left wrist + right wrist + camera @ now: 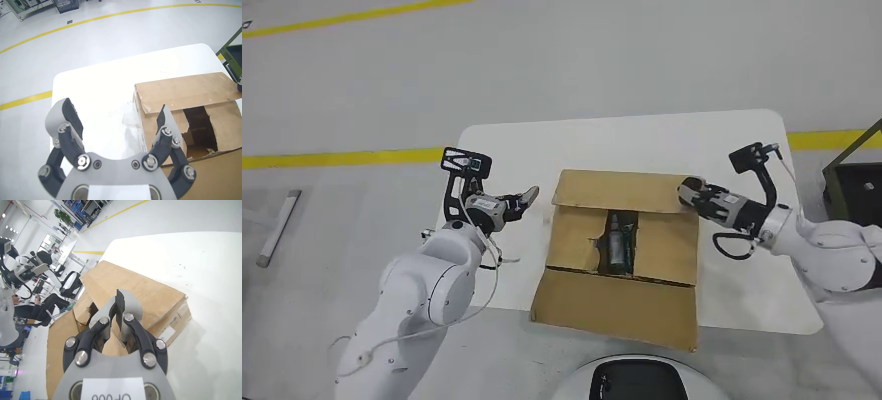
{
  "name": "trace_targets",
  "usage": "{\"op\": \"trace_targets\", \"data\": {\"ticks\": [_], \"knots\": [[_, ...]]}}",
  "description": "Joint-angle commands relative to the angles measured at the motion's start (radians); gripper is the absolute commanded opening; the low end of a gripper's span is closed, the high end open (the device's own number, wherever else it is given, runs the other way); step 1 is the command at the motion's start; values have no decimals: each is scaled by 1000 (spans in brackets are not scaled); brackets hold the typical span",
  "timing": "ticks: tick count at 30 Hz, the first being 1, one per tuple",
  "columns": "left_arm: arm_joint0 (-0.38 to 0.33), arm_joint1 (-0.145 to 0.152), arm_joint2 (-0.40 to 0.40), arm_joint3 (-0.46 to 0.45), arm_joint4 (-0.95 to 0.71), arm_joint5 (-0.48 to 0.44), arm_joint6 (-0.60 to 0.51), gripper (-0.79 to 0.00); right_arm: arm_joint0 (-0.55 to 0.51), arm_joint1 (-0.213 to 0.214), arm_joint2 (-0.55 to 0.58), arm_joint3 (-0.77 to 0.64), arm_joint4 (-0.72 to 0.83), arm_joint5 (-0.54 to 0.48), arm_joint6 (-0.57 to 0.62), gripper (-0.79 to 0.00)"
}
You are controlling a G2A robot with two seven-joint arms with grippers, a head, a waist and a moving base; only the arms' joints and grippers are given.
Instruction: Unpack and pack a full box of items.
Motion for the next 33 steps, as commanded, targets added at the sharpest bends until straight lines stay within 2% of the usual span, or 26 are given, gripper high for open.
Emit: {"op": "trace_targets", "data": {"ticks": [1,6,10,18,21,27,33], "knots": [[0,0,0,0,0,0,0,0,-2,3,-2,-20,-48,-15,5,-785],[6,0,-1,2,3,-5,10,0,-25,6,18,-47,-18,-17,11,-785],[48,5,-20,-11,29,-92,31,0,-36,13,27,-59,-64,-37,64,-785],[192,30,-145,-44,63,-285,13,0,-43,16,5,-57,-106,-28,68,-785],[255,43,-201,-52,109,-388,29,0,-37,16,-10,-61,-125,-15,62,-785],[384,58,-315,-57,131,-475,24,0,-33,15,-17,-59,-126,-3,44,-785],[473,63,-360,-22,154,-536,25,0,-35,16,-19,-55,-120,-2,35,-785]]}}
